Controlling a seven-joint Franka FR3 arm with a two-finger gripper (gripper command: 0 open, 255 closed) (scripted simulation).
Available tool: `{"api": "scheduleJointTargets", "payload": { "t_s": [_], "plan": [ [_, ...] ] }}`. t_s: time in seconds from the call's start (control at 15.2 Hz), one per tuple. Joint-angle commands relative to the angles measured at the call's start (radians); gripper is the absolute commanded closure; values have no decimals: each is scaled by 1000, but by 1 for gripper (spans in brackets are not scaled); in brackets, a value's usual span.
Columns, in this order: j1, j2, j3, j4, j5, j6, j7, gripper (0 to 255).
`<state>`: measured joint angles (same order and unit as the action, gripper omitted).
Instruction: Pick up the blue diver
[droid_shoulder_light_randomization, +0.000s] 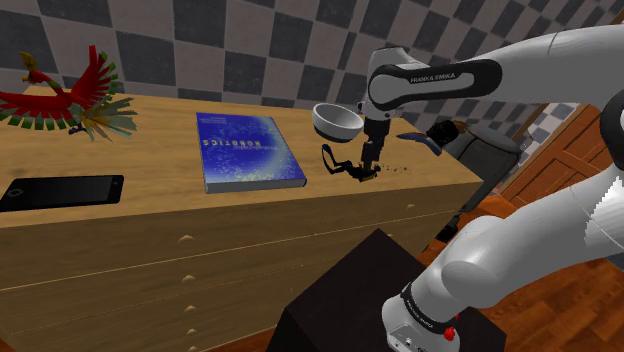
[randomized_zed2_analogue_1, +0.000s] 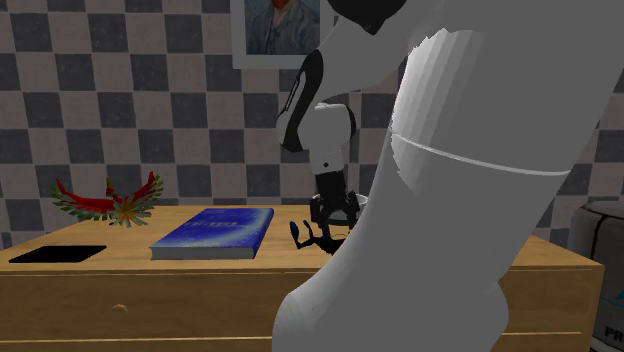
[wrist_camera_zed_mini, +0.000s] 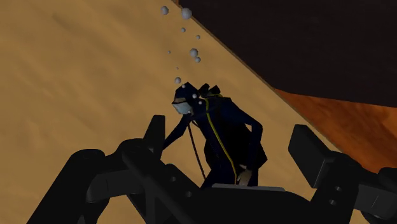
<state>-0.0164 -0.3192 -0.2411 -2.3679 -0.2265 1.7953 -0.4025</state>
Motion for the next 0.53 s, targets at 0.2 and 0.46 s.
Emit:
{"api": "scheduleJointTargets", "payload": {
  "t_s": [0.2,0.46],
  "plan": [
    [-2,35,-9,-47,-4,81,4,0],
    [-2,34,-9,-48,-4,81,4,255]
  ]
}}
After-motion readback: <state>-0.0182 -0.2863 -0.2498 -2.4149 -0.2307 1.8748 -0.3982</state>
